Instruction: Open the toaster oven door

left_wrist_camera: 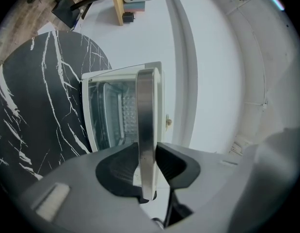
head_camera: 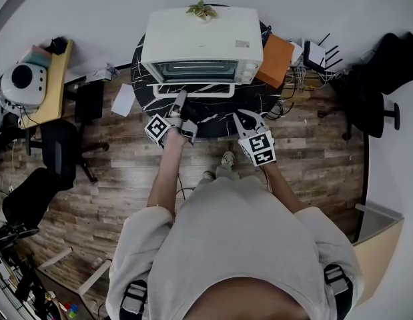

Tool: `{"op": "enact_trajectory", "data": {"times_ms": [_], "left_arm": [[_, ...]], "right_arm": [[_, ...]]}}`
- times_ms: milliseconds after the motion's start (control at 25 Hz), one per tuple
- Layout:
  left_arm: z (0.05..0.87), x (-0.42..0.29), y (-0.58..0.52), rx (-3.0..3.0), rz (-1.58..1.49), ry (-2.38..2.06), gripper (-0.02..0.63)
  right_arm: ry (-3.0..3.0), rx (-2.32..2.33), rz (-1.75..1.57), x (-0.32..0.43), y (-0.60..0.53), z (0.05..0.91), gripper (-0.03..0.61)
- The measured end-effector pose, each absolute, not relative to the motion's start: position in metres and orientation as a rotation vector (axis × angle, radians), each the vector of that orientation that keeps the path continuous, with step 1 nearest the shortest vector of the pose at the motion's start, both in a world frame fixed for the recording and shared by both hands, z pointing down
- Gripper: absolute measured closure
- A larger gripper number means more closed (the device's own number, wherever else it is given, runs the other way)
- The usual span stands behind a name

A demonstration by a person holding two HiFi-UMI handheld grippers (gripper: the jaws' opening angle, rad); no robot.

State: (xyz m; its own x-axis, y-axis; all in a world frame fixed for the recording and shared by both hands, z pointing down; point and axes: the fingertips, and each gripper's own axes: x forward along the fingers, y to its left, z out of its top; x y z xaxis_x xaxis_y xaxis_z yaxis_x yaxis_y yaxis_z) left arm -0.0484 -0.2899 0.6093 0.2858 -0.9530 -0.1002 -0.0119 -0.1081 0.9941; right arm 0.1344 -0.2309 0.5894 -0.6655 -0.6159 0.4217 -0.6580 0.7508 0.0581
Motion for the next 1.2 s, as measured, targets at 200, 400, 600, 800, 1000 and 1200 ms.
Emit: {"op": "enact_trajectory", "data": {"times_ms": [200,400,600,800,1000,1200], "left_arm": [[0.615,-0.048,-0.281,1.422,-1.04,-0.945,0.499],[0.622,-0.047,-0.272,1.402,-1.033,-0.94,0.5],[0.631,-0.046,-0.261,1.38,-1.017,-0.952,0.502],[0.639,-0.045,-0.252,1.365,-1.014,-0.962,0.505],[0.647,-0.044,-0.244,1.359,-1.004,-0.971,0.506],[0.656,-0.043,-0.237,1.342,-0.987,-0.983,0.508]], "right_arm": [[-2.51,0.988,0.135,0.131,-0.22,0.587,0.565],[-2.492,1.003,0.137,0.134,-0.207,0.587,0.565],[-2.483,1.009,0.144,0.138,-0.197,0.589,0.565],[-2.483,1.001,0.142,0.139,-0.191,0.591,0.565],[-2.482,0.987,0.153,0.139,-0.185,0.596,0.565],[-2.485,0.972,0.166,0.138,-0.181,0.599,0.565]]}}
